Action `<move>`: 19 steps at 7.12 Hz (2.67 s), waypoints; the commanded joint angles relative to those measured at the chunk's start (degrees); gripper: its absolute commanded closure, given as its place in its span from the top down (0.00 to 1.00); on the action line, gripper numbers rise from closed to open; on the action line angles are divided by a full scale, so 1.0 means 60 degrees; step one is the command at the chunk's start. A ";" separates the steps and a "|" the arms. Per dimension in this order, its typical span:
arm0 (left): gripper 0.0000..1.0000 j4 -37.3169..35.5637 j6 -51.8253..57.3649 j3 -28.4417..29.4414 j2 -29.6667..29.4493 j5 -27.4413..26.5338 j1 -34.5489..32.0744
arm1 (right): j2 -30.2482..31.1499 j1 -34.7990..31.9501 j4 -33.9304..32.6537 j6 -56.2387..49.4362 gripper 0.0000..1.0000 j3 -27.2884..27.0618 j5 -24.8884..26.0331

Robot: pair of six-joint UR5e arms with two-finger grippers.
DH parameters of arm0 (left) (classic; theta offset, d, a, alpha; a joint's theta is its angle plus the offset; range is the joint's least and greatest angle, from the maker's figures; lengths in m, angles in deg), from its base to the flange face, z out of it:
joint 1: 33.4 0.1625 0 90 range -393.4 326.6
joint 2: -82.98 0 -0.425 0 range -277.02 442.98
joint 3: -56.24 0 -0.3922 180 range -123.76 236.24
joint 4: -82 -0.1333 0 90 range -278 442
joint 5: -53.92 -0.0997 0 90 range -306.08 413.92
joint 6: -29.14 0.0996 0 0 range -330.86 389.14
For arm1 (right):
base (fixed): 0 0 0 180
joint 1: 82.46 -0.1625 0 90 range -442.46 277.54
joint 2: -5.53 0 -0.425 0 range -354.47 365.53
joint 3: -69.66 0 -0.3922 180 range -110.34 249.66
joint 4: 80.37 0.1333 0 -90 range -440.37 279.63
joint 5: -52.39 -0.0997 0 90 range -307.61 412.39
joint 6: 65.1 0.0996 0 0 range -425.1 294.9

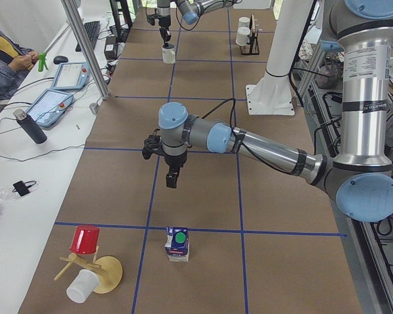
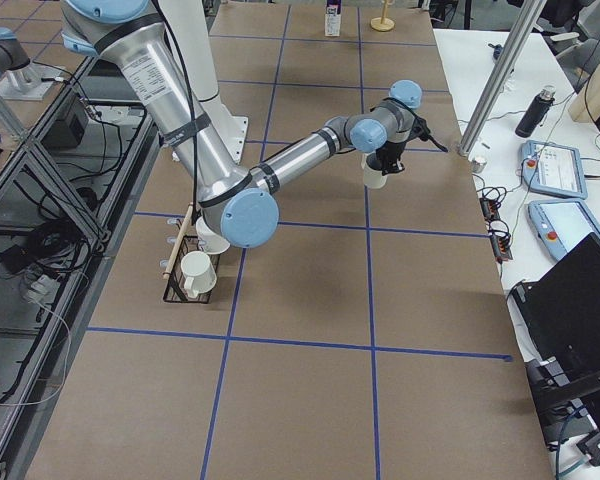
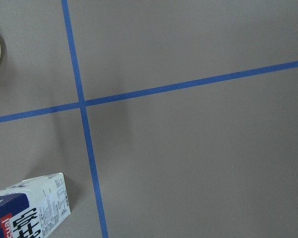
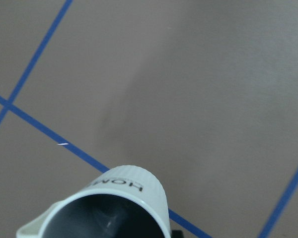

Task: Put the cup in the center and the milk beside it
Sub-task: 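Carry the white mug with the right gripper toward the table center, then lower the mug onto the center grid crossing and open the right gripper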

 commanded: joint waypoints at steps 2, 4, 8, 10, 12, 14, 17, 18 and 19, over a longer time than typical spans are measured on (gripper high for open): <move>0.98 0.0002 -0.0023 -0.0005 -0.0041 0.0000 0.0000 | -0.2330 0.1660 -0.0061 0.1475 0.00 0.1450 0.1214; 0.98 0.0002 0.0006 0.0068 -0.0056 -0.0014 0.0000 | -0.3652 0.1853 -0.0046 0.1494 0.00 0.3064 0.1244; 0.98 0.0002 -0.0008 0.0024 -0.0071 -0.0014 0.0000 | -0.3642 0.2205 0.0042 0.1348 0.00 0.3480 0.1508; 0.98 0.0002 -0.0008 0.0024 -0.0071 -0.0014 0.0000 | -0.3613 0.2263 0.0056 0.1362 0.00 0.3553 0.1508; 0.98 0.0002 -0.0008 0.0010 -0.0071 -0.0014 0.0000 | -0.3598 0.2293 0.0057 0.1362 0.00 0.3553 0.1522; 0.98 0.0002 0.0006 0.0039 -0.0085 -0.0014 0.0000 | -0.3598 0.2366 0.0071 0.1479 0.99 0.3539 0.1581; 0.98 0.0001 -0.0022 0.0083 -0.0042 0.0029 -0.0029 | -0.3584 0.1960 0.0042 0.1377 1.00 0.2999 0.1450; 0.98 0.0031 0.0137 0.0097 0.0118 0.0059 -0.0116 | -0.3149 0.1420 -0.0002 0.1377 1.00 0.2446 0.1130; 0.98 -0.0013 0.0631 0.0156 0.0120 0.0001 -0.0422 | -0.2318 0.0718 -0.0017 0.1362 1.00 0.1672 0.0489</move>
